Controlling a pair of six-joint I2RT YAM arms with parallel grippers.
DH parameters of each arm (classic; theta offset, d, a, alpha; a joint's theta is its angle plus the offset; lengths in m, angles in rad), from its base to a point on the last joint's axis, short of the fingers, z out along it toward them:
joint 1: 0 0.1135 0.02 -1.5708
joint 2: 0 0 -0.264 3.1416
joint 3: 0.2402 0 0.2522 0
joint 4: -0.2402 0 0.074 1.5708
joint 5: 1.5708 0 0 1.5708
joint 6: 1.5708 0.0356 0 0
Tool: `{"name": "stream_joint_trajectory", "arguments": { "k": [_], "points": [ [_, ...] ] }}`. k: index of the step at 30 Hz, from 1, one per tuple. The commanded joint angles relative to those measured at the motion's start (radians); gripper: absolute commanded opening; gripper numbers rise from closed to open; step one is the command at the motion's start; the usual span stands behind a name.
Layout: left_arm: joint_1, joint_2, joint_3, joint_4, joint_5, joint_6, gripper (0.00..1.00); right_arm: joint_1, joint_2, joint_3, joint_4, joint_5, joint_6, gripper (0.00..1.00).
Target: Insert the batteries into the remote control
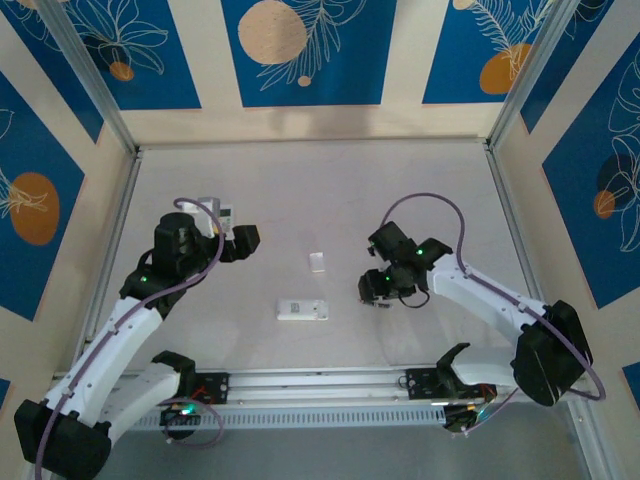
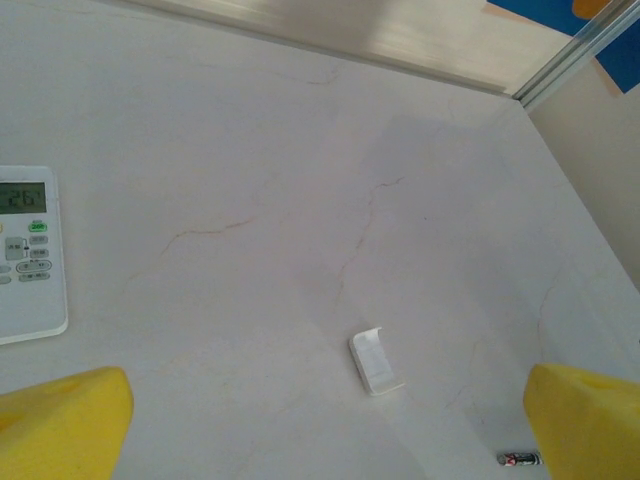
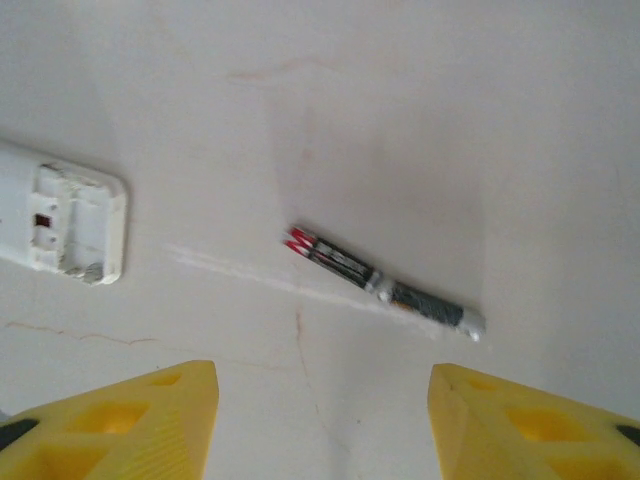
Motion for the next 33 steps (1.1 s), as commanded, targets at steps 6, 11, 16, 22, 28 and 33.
{"name": "stream_joint_trajectory", "arguments": {
  "k": [6,11,16,22,28,33],
  "points": [
    [-0.004,-0.069,-0.008,-0.047,-0.018,0.022,1.00,0.089,0.263,0.172,-0.072,0.074,-0.238,0.57],
    [-0.004,-0.076,-0.008,-0.050,-0.018,0.028,1.00,0.132,0.465,0.269,-0.171,0.170,-0.301,0.55],
    [-0.004,-0.073,-0.015,-0.047,-0.015,0.028,1.00,0.142,0.526,0.279,-0.169,0.153,-0.350,0.54],
    [-0.003,-0.073,-0.018,-0.049,-0.021,0.030,1.00,0.142,0.547,0.261,-0.180,0.125,-0.365,0.48],
    [-0.004,-0.066,-0.017,-0.039,-0.016,0.026,1.00,0.137,0.612,0.292,-0.199,0.189,-0.346,0.34],
    [-0.004,-0.071,-0.019,-0.047,-0.018,0.028,1.00,0.139,0.605,0.303,-0.164,0.171,-0.340,0.22]
  ]
}}
